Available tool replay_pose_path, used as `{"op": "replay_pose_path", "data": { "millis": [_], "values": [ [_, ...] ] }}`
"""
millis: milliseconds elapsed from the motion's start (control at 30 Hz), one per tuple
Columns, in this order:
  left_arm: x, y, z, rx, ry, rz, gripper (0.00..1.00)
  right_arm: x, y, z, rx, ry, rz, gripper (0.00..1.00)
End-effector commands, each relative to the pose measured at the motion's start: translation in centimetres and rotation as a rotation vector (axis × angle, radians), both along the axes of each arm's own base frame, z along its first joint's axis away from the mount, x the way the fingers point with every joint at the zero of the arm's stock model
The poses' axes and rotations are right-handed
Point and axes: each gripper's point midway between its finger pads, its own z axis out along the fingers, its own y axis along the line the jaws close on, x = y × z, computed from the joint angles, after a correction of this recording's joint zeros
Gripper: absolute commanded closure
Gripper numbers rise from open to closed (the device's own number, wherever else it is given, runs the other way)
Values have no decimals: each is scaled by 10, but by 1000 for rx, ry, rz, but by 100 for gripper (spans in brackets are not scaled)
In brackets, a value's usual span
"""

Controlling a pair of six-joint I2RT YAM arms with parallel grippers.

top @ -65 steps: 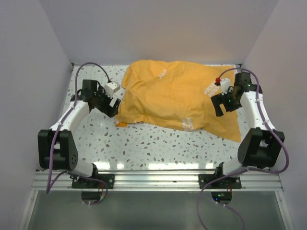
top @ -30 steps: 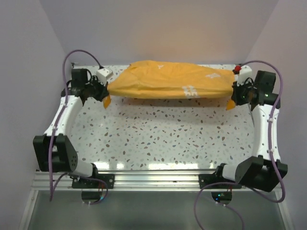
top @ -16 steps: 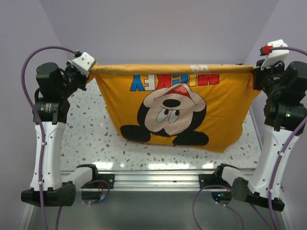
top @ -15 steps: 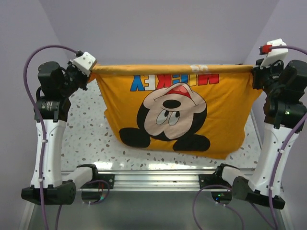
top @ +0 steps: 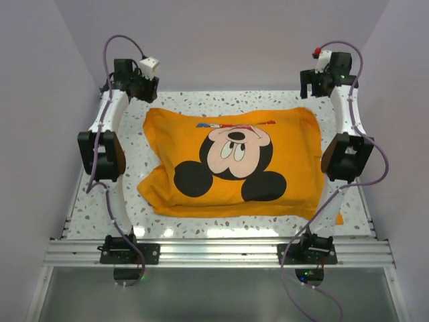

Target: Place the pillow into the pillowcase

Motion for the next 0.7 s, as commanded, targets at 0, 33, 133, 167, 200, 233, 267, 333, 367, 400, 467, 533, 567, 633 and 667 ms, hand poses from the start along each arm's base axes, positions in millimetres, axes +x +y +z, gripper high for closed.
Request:
{"op": "replay_pose_path", "data": {
  "millis": [0,33,133,167,200,233,267,333,367,400,467,533,567,633,667],
  "values": [
    [35,27,92,14,-152,133,34,3,-24,97,-90,-204,-102,1],
    [29,30,98,23,-147,133,19,-10,-26,121,-120,-238,-86,1],
    [-13,30,99,28,-96,128,0,-40,-28,123,-101,-193,-58,1],
    [-31,30,67,15,-12,123,0,-58,-27,143,-97,-225,-50,1],
    [-53,23,89,-17,-39,89,0,-69,-21,128,-68,-180,-17,1],
    [-66,20,87,-31,-21,80,0,-83,-18,121,-71,-145,11,1],
    [-87,16,64,-48,58,75,0,-103,-10,134,-70,-157,35,1],
    [-116,8,73,-88,79,63,0,-134,9,110,-7,-64,112,1],
    [-130,4,68,-106,119,68,0,-146,17,104,16,-35,136,1],
    [-148,1,66,-123,141,63,0,-168,26,98,41,-9,149,2],
    [-171,-4,52,-144,182,59,0,-195,45,84,110,47,200,1],
    [-191,-8,63,-143,133,35,0,-227,59,67,157,93,226,1],
    [-200,-8,50,-139,149,29,0,-236,62,62,173,98,223,1],
    [-216,-11,50,-139,133,16,0,-259,70,42,195,115,219,1],
    [-227,-11,30,-139,174,15,0,-265,71,34,201,121,208,1]
  ]
}}
